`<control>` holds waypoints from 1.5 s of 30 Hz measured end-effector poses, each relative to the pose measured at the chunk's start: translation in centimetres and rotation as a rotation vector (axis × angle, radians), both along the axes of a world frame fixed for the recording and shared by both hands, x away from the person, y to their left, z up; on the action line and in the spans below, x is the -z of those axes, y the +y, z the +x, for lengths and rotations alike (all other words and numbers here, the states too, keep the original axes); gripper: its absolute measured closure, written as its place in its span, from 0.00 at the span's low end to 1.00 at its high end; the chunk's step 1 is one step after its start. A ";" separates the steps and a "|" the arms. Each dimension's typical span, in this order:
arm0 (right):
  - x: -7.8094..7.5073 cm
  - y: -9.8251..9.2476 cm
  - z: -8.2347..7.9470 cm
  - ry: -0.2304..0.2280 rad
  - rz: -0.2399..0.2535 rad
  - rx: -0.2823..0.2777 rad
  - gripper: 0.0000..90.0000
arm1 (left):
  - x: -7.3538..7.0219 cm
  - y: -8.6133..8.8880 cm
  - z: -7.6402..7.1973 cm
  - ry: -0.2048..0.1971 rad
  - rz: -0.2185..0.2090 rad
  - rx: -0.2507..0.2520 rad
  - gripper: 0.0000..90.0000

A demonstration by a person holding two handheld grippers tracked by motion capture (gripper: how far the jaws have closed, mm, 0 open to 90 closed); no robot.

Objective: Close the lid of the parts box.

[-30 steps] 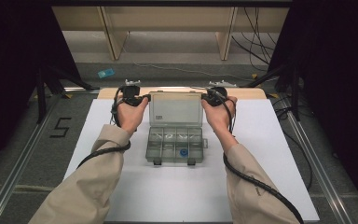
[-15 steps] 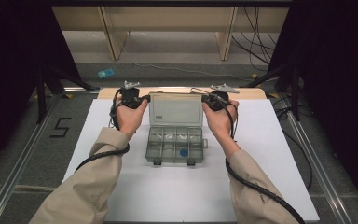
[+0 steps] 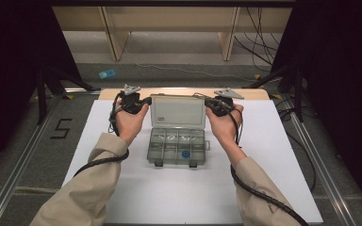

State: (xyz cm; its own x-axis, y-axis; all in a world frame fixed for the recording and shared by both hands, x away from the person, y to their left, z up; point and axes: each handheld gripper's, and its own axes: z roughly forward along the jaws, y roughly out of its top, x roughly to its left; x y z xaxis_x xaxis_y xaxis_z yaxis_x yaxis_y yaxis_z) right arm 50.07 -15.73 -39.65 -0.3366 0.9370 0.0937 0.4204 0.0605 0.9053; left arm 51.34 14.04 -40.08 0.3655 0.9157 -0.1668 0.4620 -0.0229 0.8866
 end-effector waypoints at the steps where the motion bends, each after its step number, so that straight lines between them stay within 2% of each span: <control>1: 0.0 0.0 -0.1 0.001 0.002 -0.001 0.96 | 0.0 0.0 -0.1 0.000 0.002 0.001 0.98; 14: 0.0 -0.1 -1.2 -0.027 -0.013 -0.017 0.96 | 0.0 0.1 -1.1 -0.037 0.018 0.022 0.98; 30: 0.0 -0.1 -2.1 -0.039 -0.025 -0.025 0.96 | 0.0 0.1 -1.7 -0.058 0.036 0.028 0.98; 33: 0.1 -0.1 -2.2 -0.060 -0.030 -0.017 0.96 | 0.0 0.2 -1.9 -0.062 0.043 0.033 0.98; 34: 0.0 -0.2 -2.3 -0.048 -0.030 -0.027 0.96 | 0.0 0.2 -1.9 -0.063 0.042 0.033 0.98; 45: 0.1 -0.2 -2.8 -0.063 -0.043 -0.030 0.96 | 0.0 0.2 -2.4 -0.075 0.049 0.037 0.98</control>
